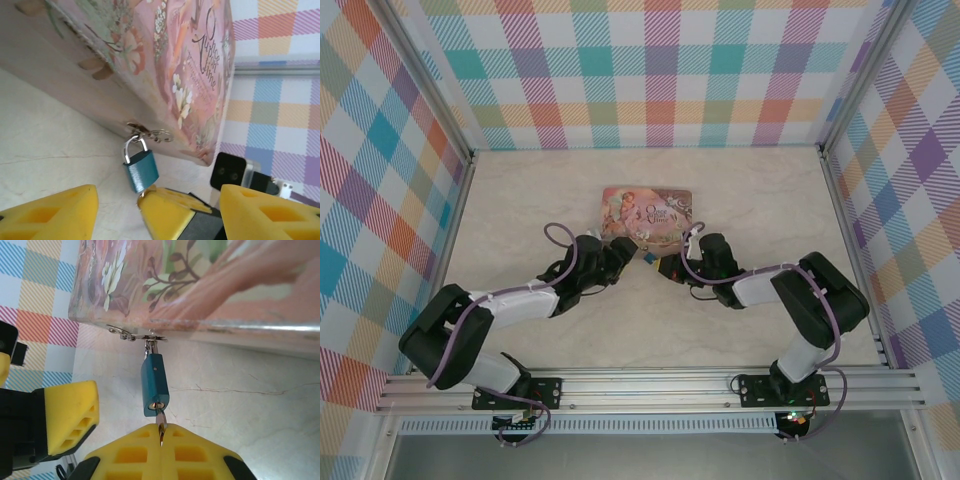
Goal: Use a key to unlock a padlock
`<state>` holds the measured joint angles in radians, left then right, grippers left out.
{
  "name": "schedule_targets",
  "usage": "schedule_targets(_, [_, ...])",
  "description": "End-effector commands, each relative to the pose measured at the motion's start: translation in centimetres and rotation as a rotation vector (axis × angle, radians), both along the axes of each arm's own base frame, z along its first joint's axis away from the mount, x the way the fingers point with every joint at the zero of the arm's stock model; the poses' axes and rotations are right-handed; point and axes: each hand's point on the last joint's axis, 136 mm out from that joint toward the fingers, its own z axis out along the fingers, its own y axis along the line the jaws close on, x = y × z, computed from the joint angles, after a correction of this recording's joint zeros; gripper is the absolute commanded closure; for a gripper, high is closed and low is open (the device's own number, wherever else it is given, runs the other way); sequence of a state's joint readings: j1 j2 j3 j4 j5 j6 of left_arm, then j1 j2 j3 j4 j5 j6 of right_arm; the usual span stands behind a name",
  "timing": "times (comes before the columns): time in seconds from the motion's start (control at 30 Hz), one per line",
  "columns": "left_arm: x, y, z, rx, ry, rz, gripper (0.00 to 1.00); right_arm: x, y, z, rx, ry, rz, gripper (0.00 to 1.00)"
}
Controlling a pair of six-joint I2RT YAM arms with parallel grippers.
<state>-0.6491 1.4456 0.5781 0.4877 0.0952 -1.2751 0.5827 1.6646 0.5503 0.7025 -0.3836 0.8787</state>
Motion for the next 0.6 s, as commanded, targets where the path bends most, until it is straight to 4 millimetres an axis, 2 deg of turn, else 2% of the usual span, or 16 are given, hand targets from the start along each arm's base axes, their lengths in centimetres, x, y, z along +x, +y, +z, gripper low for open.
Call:
schedule_targets(0.0, [0.5,-1.6,1.7,-0.137,-0.026,0.013,0.37,0.8,1.2,3.3,0.07,-0.032,0.0,0.94])
schedule_targets(0.37, [-0.3,-3.2,-1.9,-0.131,0.082,0.02,0.47,0.7,1.6,3.3,0.07,-0.018,0.012,0.94])
schedule_targets(0.57, [0.5,-3.7,-2.3,-0.139,0.08,0.038,0.53,0.6,1.7,3.2,0.068,-0.013,0.018,0.94])
